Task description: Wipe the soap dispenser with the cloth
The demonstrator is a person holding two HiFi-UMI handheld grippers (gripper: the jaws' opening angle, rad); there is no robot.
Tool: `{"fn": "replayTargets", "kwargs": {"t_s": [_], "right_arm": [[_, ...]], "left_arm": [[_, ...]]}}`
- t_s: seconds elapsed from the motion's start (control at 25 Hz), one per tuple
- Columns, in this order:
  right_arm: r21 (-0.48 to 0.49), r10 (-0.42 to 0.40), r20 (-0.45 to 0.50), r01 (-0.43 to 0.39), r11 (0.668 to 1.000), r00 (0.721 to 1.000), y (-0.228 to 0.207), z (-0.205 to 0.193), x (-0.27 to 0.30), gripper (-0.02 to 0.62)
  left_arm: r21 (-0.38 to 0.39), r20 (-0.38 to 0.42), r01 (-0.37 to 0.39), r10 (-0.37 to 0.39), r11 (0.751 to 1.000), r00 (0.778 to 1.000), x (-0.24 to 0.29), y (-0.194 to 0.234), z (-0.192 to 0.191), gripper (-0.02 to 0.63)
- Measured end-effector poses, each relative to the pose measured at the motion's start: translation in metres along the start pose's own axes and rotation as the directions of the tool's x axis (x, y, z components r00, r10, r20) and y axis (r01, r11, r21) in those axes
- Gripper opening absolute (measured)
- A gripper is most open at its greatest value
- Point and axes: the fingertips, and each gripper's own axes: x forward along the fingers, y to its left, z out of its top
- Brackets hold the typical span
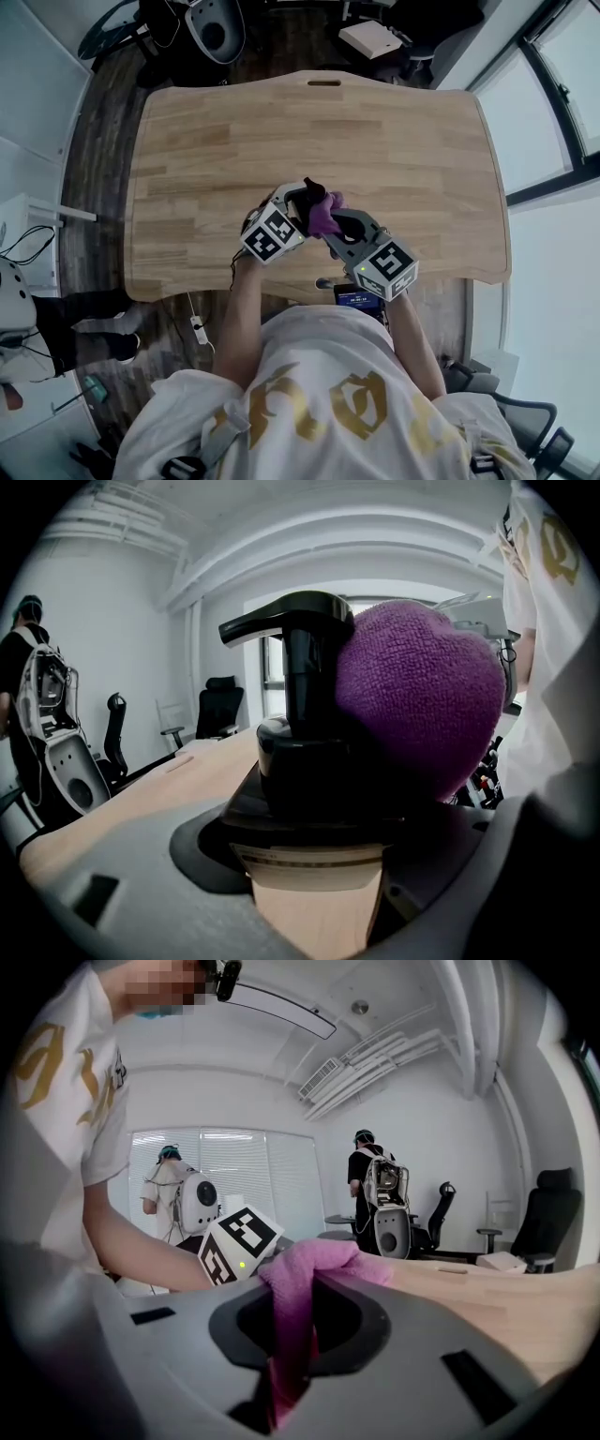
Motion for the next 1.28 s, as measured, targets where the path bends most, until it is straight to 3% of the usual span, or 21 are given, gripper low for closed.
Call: {"fn": "replayTargets", "kwargs": {"t_s": [0.28,0.56,0.72,1.08,1.28], "right_arm": [[-0.048,0.054,-0.025,-0.055,0.997,0.998,0.026,-0.001,0.004,0.034],[-0.086,0.123,-0.043,-0.126,0.988,0.992,0.051,0.001,0.017,0.034],[-0.085,0.130,-0.043,-0.133,0.987,0.991,0.057,0.001,0.019,0.034],[-0.105,0.137,-0.039,-0.141,0.985,0.990,0.064,0.004,0.021,0.034],[-0.086,0.080,-0.020,-0.081,0.993,0.997,0.048,0.004,0.013,0.034]], "left_arm": [[-0.038,0.068,0.048,-0.045,0.998,0.997,-0.009,-0.014,0.008,0.361],[-0.043,0.066,0.039,-0.036,0.998,0.997,-0.023,-0.016,0.004,0.362],[-0.043,0.073,0.039,-0.036,0.998,0.997,-0.028,-0.019,0.001,0.360],[-0.117,0.174,0.061,-0.040,0.991,0.984,-0.041,-0.020,0.003,0.359],[-0.134,0.205,0.060,-0.031,0.989,0.978,-0.047,-0.016,0.006,0.359]]}}
